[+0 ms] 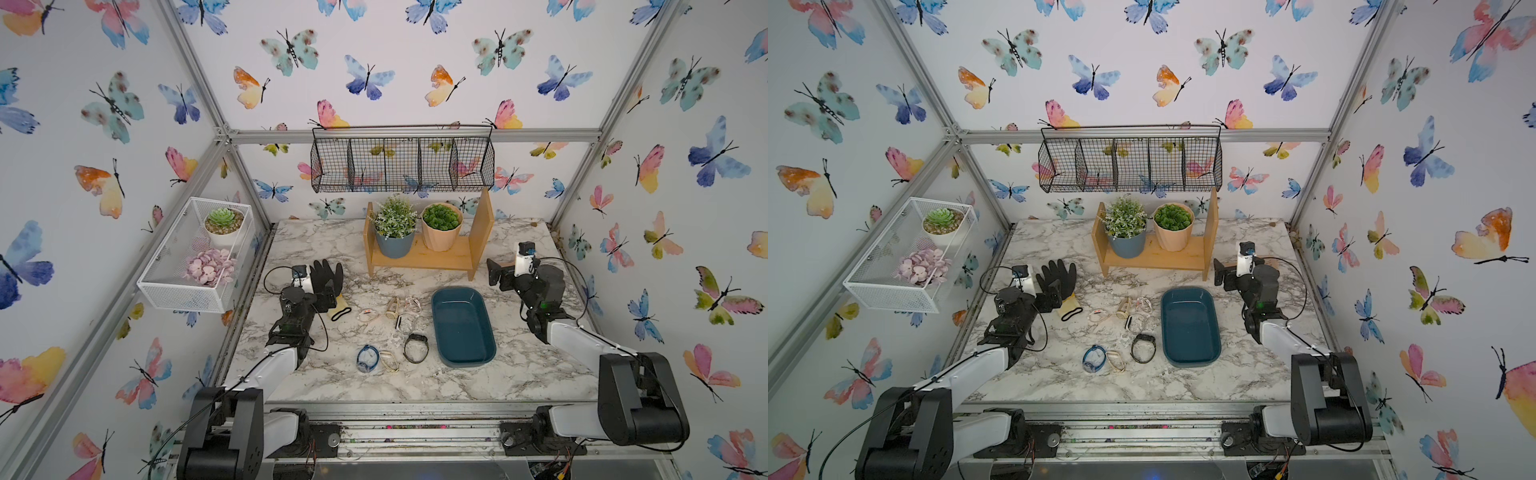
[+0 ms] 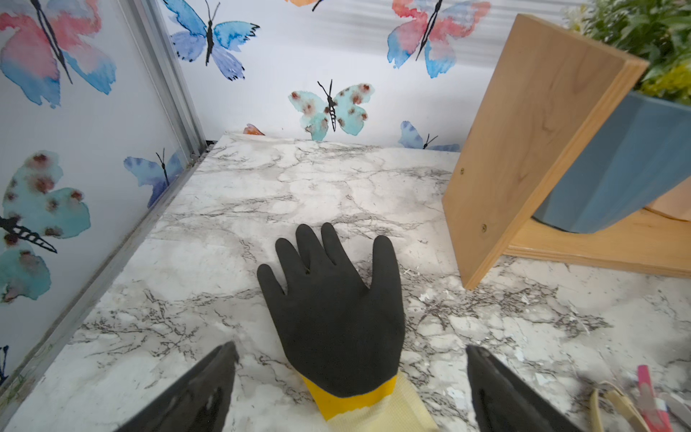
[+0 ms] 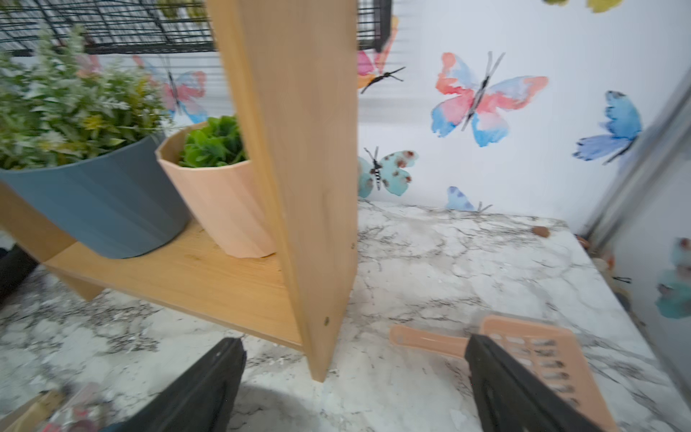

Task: Put the watch into the storage box
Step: Pick up the watch at the center of the board.

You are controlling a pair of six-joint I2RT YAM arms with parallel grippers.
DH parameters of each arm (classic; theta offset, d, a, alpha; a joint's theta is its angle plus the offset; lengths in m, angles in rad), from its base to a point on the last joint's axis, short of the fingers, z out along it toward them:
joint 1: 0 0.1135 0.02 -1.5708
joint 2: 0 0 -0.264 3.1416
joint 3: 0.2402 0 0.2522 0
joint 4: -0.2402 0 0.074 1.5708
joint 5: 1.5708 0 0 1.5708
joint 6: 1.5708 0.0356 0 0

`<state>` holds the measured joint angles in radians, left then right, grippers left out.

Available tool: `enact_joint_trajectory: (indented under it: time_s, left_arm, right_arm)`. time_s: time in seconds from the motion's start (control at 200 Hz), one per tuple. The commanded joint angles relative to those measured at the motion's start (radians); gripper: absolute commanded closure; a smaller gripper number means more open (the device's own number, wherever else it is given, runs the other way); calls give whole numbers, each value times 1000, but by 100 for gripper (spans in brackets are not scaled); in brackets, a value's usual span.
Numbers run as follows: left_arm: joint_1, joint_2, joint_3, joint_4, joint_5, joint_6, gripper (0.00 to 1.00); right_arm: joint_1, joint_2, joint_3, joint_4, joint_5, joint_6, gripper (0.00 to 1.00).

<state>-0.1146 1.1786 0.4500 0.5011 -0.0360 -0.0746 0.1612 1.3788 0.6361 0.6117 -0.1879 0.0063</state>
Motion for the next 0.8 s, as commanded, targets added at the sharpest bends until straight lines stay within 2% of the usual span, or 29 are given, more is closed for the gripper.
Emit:
enact_joint_trajectory:
  time_s: [0.0, 0.36, 0.541, 0.656, 0.796]
  left_arm:
    - [-70, -34, 41, -140, -13, -16, 1]
    - [-273, 4, 139, -399, -51, -64, 1]
    - [-306, 60, 165, -517, -36, -107, 15]
    - [-308, 115, 192, -552, -28, -126, 26]
    - [-307, 199, 255, -606, 14, -143, 35]
  right_arm:
    - [89, -10, 32, -142, -33, -27, 2]
    - [369, -57, 93, -306, -39, -69, 2]
    - [471, -19, 97, -328, -30, -67, 3]
    - [493, -5, 95, -314, -27, -57, 4]
    - [503, 12, 114, -337, -25, -69, 5]
